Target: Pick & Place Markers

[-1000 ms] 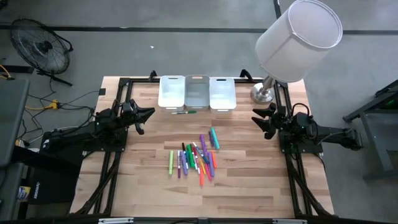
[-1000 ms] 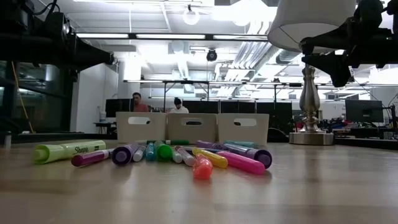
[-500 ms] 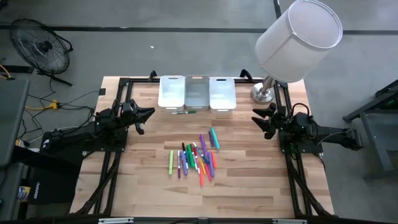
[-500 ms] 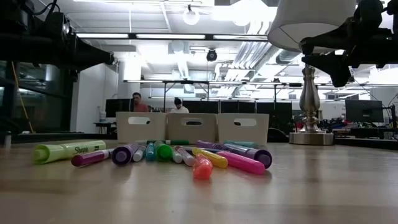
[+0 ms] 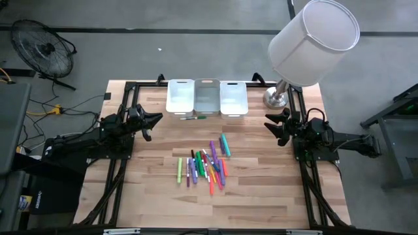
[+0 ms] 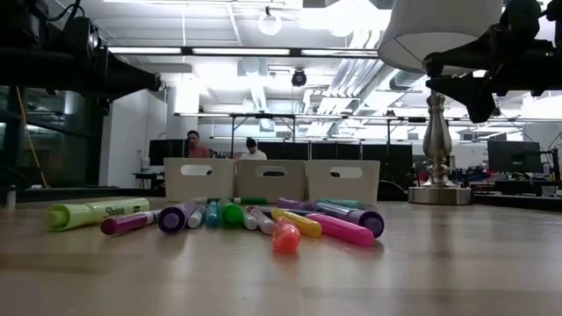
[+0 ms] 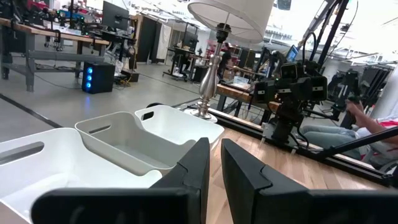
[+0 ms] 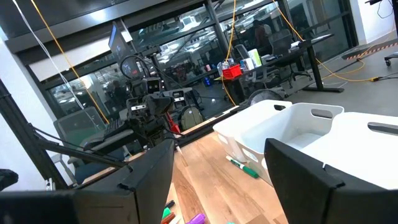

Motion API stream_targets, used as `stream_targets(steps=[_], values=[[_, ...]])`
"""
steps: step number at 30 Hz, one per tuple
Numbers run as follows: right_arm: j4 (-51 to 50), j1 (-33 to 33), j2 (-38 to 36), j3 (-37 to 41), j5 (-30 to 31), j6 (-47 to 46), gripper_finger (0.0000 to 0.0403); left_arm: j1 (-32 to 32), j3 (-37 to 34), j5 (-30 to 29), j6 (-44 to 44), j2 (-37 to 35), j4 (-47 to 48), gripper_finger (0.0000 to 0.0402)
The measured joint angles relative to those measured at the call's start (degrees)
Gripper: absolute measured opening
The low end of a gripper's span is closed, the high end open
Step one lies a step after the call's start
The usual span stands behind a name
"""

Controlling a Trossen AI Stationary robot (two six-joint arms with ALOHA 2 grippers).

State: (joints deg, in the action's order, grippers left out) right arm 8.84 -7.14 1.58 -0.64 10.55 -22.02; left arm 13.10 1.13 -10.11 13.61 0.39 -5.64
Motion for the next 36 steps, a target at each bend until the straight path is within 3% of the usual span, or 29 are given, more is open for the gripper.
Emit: stream_targets(steps=[7,12,16,25,36], values=[[-1.8,0.0,0.0,-0.1,-1.5,-8.4,0.024,0.0,0.0,0.0,0.0,0.0,0.0,0.004],[-15.8,0.0,1.5,-4.1,-2.1,-15.9,0.024,0.0,0.0,0.0,0.0,0.0,0.0,0.004],[-25.4,0.0,6.3,-9.5,-0.9,-16.2,0.024,0.0,0.0,0.0,0.0,0.0,0.0,0.004],[-33.3,0.0,27.9,-23.6,1.1,-15.7,0.024,0.0,0.0,0.0,0.0,0.0,0.0,0.004],[-39.4,1.4,56.9,-39.3,-1.8,-30.7,0.024,0.0,0.0,0.0,0.0,0.0,0.0,0.004]])
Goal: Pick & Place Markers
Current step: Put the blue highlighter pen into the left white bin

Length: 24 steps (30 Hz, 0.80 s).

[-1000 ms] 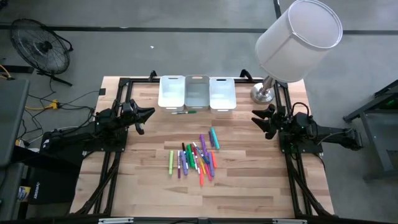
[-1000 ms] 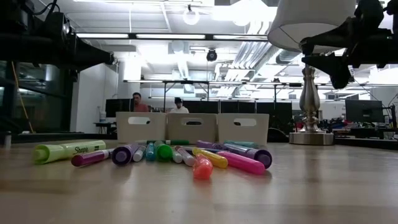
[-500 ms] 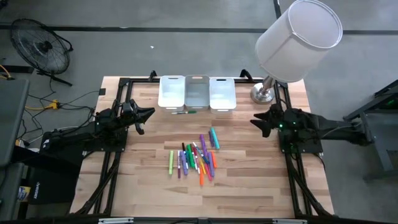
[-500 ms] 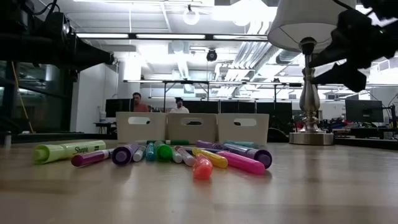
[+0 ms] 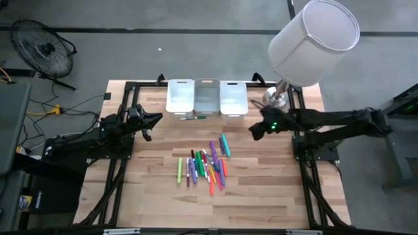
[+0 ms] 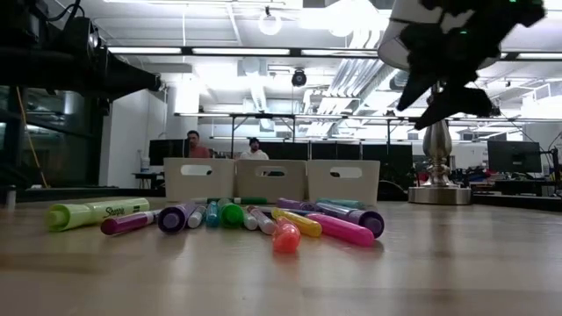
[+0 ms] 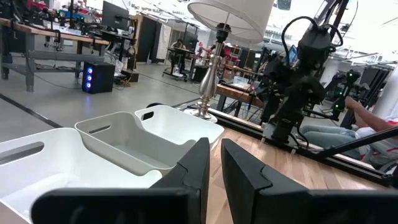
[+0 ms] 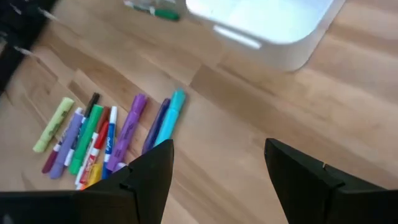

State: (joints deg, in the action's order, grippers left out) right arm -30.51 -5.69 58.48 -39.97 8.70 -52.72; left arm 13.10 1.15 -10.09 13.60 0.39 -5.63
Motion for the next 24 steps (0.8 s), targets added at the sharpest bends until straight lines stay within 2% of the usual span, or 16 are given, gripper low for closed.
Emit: stream_targets(steps=[7,12,17,24], values=[[-0.7,3.3,11.1,-5.1,-0.6,-7.5,0.024,0.0,0.0,0.0,0.0,0.0,0.0,0.004],[-1.6,5.2,15.3,-6.3,-2.8,-11.2,0.024,0.0,0.0,0.0,0.0,0.0,0.0,0.004],[-3.5,7.8,17.3,-8.6,-2.7,-10.3,0.024,0.0,0.0,0.0,0.0,0.0,0.0,0.004],[-15.2,11.6,22.6,-17.7,1.2,-5.4,0.024,0.0,0.0,0.0,0.0,0.0,0.0,0.004]])
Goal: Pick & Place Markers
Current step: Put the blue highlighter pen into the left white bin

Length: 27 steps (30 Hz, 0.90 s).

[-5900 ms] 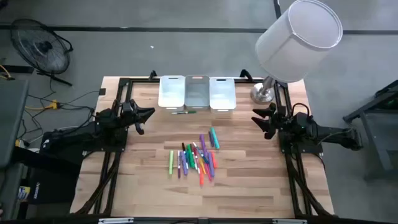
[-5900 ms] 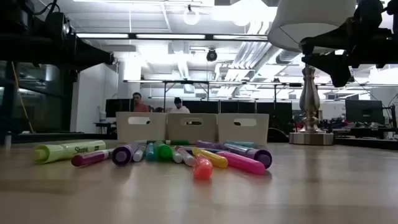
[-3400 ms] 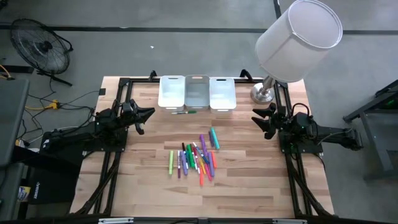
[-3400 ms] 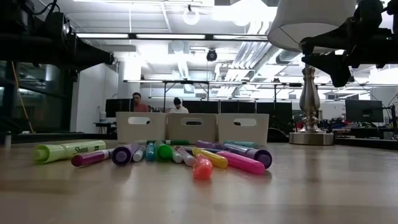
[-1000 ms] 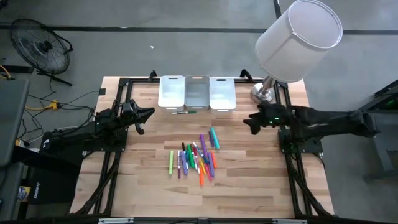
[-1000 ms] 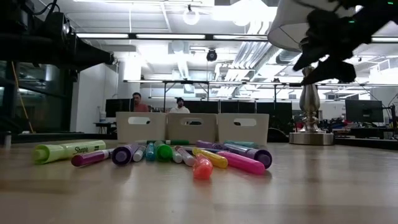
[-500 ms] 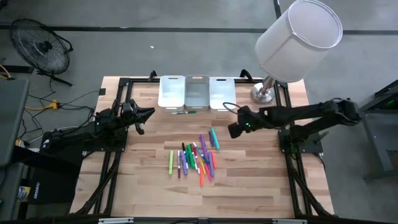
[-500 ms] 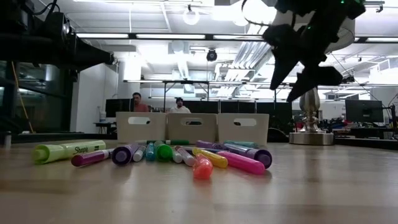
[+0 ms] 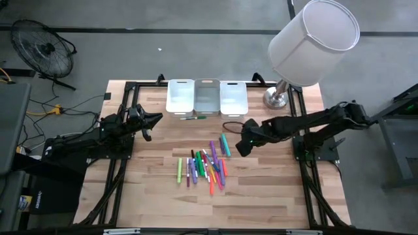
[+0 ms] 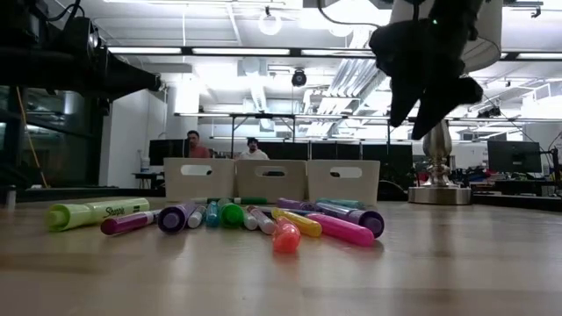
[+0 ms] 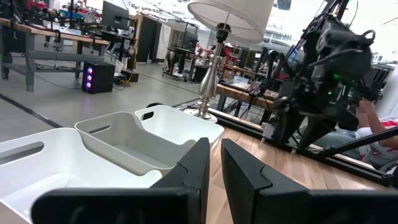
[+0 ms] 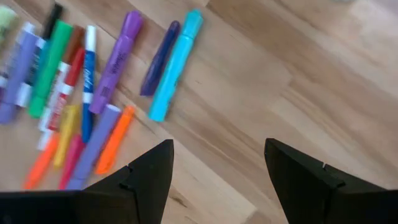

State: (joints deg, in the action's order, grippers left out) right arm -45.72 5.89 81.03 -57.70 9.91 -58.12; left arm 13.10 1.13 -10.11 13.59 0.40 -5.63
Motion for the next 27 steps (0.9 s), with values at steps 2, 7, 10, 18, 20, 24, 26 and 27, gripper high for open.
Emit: stream_targets(steps=[2,7,10,18,20,24,26,27], values=[[-4.2,0.5,2.2,-3.7,1.7,1.2,0.024,0.0,0.0,0.0,0.0,0.0,0.0,0.004],[-13.7,1.0,8.9,-13.6,4.1,3.0,0.024,0.0,0.0,0.0,0.0,0.0,0.0,0.004],[-16.8,1.0,13.2,-18.3,4.2,3.2,0.024,0.0,0.0,0.0,0.0,0.0,0.0,0.004],[-18.3,-0.5,23.0,-24.9,-1.4,2.2,0.024,0.0,0.0,0.0,0.0,0.0,0.2,0.004],[-18.3,-0.8,24.9,-25.9,-2.0,1.5,0.024,0.0,0.0,0.0,0.0,0.0,0.2,0.004],[-17.9,-1.5,27.6,-26.7,-3.9,0.6,0.024,0.0,0.0,0.0,0.0,0.0,0.2,0.004],[-17.1,-1.8,28.5,-26.7,-4.4,-0.2,0.024,0.0,0.0,0.0,0.0,0.0,0.2,0.004],[-16.7,-1.9,28.9,-26.7,-4.6,-0.5,0.024,0.0,0.0,0.0,0.0,0.0,0.2,0.004]])
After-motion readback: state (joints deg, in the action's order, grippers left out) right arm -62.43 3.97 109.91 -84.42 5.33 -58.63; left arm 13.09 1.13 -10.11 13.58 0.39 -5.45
